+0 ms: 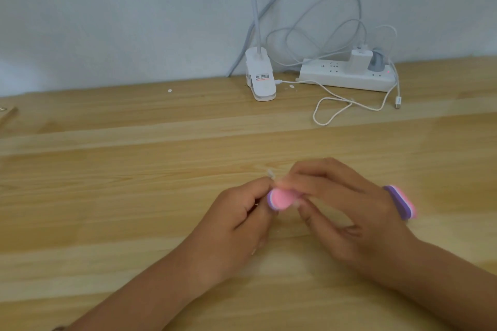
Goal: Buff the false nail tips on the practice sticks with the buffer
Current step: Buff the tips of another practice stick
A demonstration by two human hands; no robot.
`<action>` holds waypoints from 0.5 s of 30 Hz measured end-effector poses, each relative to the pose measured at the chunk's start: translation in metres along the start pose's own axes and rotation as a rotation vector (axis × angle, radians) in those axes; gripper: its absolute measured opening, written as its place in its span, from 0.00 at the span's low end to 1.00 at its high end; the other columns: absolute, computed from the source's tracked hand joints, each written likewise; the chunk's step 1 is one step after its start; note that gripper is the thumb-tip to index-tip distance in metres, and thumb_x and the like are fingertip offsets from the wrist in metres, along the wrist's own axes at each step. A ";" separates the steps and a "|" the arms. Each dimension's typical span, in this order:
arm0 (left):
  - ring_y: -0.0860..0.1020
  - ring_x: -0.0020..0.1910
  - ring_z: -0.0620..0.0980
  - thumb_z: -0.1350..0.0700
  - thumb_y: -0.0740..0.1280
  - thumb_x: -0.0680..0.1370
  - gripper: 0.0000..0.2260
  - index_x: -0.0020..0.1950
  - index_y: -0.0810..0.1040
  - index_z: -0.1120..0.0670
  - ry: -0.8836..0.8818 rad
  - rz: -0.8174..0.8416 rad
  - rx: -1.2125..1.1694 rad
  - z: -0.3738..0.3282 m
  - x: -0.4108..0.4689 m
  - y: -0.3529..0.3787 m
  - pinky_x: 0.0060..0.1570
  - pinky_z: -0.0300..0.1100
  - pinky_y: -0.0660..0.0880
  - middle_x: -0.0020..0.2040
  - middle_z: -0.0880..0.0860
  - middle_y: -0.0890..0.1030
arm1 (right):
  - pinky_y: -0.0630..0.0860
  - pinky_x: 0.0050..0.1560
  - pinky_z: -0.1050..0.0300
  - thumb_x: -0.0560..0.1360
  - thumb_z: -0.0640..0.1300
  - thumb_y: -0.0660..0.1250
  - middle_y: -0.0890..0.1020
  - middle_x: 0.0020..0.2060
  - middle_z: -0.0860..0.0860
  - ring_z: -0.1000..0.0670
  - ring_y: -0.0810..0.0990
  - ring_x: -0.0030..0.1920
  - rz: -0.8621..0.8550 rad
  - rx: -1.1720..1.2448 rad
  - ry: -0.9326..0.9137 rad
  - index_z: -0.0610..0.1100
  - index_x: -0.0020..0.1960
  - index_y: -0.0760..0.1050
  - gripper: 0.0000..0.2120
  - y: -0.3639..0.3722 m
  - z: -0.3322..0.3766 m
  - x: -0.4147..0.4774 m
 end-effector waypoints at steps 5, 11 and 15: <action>0.66 0.21 0.41 0.54 0.60 0.80 0.08 0.43 0.76 0.52 0.004 -0.031 0.031 0.001 0.000 -0.003 0.25 0.32 0.64 0.23 0.46 0.69 | 0.76 0.56 0.60 0.78 0.36 0.66 0.80 0.54 0.46 0.52 0.80 0.54 -0.001 0.043 0.021 0.39 0.59 0.81 0.11 0.003 -0.001 0.000; 0.73 0.20 0.48 0.60 0.60 0.82 0.11 0.44 0.79 0.51 -0.071 -0.071 0.049 0.006 -0.002 -0.008 0.21 0.33 0.65 0.37 0.48 0.81 | 0.73 0.52 0.65 0.74 0.33 0.70 0.80 0.49 0.48 0.55 0.78 0.46 -0.130 -0.010 0.184 0.38 0.56 0.81 0.12 -0.025 -0.034 0.003; 0.69 0.16 0.39 0.62 0.62 0.81 0.10 0.45 0.81 0.56 -0.024 -0.087 0.148 -0.002 -0.002 -0.009 0.22 0.27 0.63 0.25 0.41 0.78 | 0.74 0.54 0.63 0.77 0.37 0.66 0.79 0.50 0.45 0.51 0.79 0.50 -0.069 -0.033 0.036 0.37 0.58 0.81 0.11 -0.012 -0.007 -0.002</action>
Point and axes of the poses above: each hand's wrist, its own x-axis towards the middle knuckle, its own y-axis out of the palm, z = x × y, the point moved 10 cm from there along x, towards the middle knuckle
